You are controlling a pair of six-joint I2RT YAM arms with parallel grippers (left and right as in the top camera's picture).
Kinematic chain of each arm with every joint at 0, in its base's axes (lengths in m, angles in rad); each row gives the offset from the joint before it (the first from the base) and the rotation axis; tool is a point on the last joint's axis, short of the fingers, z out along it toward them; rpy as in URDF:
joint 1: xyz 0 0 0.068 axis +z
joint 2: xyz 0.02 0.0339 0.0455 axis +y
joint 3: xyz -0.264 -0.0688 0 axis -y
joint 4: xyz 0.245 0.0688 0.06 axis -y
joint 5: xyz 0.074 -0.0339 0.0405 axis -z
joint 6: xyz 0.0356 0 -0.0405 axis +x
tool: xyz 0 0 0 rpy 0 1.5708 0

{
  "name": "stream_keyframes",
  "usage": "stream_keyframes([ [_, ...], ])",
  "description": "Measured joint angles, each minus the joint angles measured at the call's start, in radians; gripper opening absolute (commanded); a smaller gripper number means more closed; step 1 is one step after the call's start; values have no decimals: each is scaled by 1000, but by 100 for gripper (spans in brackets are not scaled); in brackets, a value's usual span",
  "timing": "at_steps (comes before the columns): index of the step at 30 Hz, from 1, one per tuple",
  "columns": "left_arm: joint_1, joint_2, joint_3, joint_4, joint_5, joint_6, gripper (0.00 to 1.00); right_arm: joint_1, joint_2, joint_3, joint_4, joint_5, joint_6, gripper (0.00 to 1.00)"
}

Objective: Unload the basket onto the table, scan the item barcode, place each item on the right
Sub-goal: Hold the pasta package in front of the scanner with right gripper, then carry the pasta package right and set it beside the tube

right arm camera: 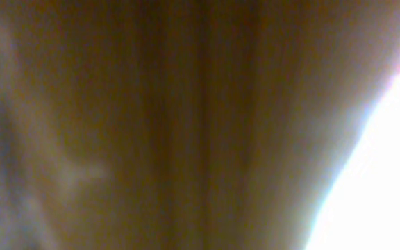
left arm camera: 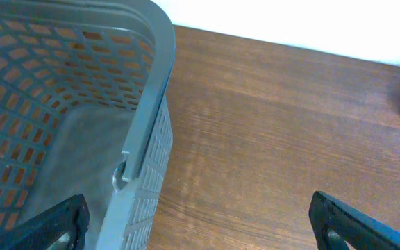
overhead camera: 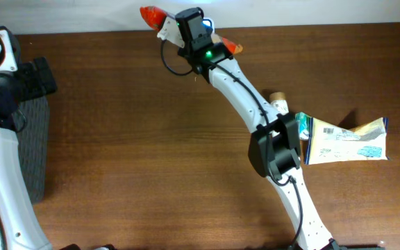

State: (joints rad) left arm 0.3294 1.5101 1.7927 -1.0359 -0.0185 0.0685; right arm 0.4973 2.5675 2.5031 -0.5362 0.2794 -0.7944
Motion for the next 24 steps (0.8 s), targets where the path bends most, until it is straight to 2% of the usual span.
stream_keyframes([
  [3,0,0,0,1,0,0,99,0,-83,-2,-95,-13,84,4],
  [6,0,0,0,0,0,0,99,0,-208,-1,-262,-18,207,4],
  [11,0,0,0,0,0,0,99,-2,-386,13,-676,-19,533,4],
  [16,0,0,0,0,0,0,99,-38,-392,9,-1077,-77,771,4],
  [19,0,0,0,0,0,0,99,-79,-388,-69,-1113,-135,816,4],
  [24,0,0,0,1,0,0,99,-132,-386,-290,-1012,-185,892,4],
])
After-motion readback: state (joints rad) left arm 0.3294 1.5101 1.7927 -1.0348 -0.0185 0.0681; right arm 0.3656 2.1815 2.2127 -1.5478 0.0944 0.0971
